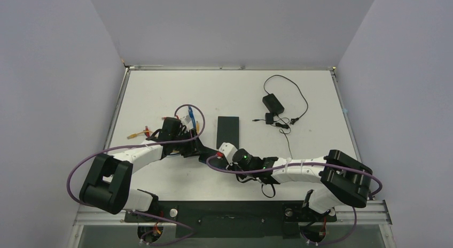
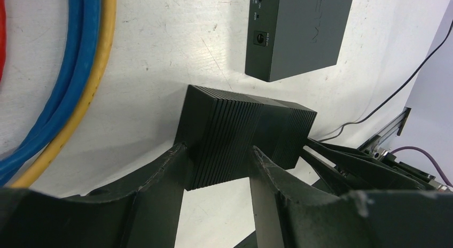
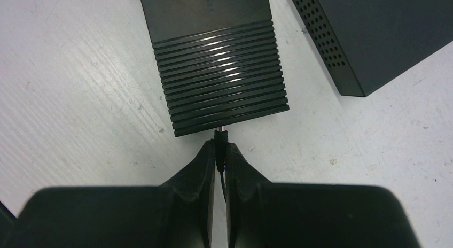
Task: Insert the plug into the switch port
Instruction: Insert the power into the switch port.
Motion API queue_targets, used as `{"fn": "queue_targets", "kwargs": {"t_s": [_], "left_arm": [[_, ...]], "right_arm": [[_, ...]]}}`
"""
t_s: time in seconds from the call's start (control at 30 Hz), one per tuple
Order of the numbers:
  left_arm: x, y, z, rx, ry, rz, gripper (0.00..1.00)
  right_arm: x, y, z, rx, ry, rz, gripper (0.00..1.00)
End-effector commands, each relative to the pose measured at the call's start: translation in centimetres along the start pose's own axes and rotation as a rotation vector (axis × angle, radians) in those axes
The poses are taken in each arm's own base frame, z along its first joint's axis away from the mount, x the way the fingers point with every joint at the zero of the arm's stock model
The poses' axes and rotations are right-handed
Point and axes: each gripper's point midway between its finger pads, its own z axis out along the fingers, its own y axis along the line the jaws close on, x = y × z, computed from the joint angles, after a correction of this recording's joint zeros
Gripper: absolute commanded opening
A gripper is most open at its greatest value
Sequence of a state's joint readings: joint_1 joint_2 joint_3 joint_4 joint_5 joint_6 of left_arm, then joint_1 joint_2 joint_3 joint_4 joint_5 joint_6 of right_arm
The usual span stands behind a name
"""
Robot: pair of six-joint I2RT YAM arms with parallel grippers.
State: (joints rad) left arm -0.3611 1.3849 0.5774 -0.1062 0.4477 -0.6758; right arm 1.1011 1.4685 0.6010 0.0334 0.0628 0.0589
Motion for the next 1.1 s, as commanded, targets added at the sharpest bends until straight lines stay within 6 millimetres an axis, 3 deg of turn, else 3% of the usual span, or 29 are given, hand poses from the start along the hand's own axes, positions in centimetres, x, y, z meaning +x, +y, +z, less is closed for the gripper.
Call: {"fn": "queue_targets", "kwargs": {"t_s": [0.0, 0.47, 1.07], "left_arm": [[2.1, -1.1, 0.3, 0.056, 0.073, 0.025, 0.41], [3.6, -1.4, 0.9, 0.042, 0.116, 0.083, 0.34], [5.7, -2.1, 1.5, 0.065, 0.155, 0.109, 0.26]], "right_arm": [[-7.1, 1.2, -0.7, -0.059, -0.262, -0.013, 0.00], [-9.9, 0.4, -1.3, -0.039, -0.296, -0.109, 0.00], [-13.6, 1.0, -1.2, -0.076, -0.350, -0.130, 0.00]]}}
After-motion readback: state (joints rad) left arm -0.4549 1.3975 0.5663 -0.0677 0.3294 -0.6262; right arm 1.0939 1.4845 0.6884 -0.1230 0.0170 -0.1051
